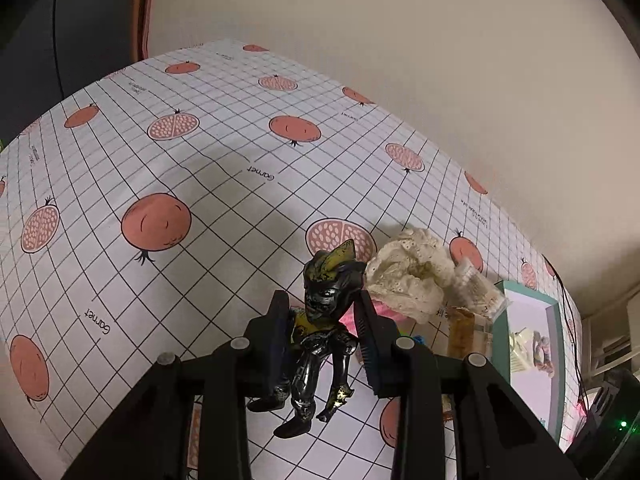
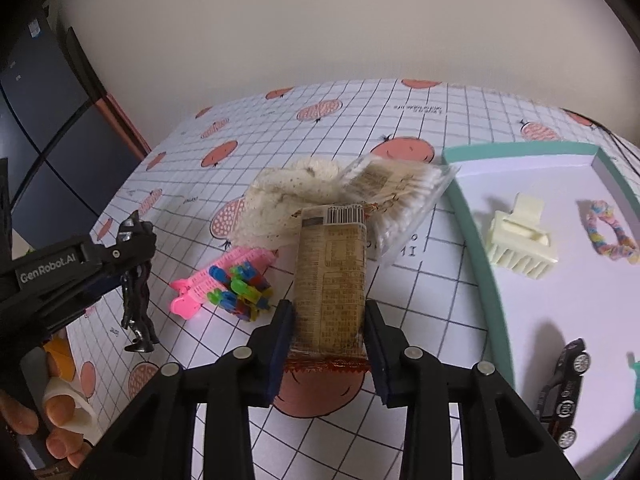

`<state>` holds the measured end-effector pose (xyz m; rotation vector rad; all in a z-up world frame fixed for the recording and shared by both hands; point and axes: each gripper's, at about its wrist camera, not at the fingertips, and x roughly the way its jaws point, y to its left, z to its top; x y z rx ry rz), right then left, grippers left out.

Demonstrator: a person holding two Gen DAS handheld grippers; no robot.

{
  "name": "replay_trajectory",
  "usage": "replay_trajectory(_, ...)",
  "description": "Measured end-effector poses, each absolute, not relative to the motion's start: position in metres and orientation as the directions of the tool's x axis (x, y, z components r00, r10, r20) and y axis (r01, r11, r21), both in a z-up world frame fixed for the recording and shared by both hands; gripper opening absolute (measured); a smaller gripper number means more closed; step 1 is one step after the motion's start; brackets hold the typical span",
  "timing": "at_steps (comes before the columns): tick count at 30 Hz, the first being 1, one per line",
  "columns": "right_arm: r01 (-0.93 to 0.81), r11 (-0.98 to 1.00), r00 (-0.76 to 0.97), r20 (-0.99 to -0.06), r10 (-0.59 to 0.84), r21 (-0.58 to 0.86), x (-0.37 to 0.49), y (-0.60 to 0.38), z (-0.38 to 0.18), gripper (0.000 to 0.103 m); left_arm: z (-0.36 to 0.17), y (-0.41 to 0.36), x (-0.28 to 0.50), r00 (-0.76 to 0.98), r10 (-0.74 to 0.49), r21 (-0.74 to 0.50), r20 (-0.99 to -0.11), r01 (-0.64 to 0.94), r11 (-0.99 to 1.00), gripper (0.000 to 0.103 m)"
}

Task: Organize objects
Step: 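Carry the action figure and wafer packet over the white tray with both tools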

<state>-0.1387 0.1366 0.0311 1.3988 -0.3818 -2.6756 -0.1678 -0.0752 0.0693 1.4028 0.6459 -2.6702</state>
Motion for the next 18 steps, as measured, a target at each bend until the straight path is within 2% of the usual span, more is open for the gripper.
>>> replay_trajectory(18,-0.045,-0.964,-0.611,-0.771,-0.181,0.262,-0.124,0.164,0.053,0.037,0.087,-0.042,-0.162,-0.607,0.142,-0.310,-0.782,0.181,-0.933,0.035)
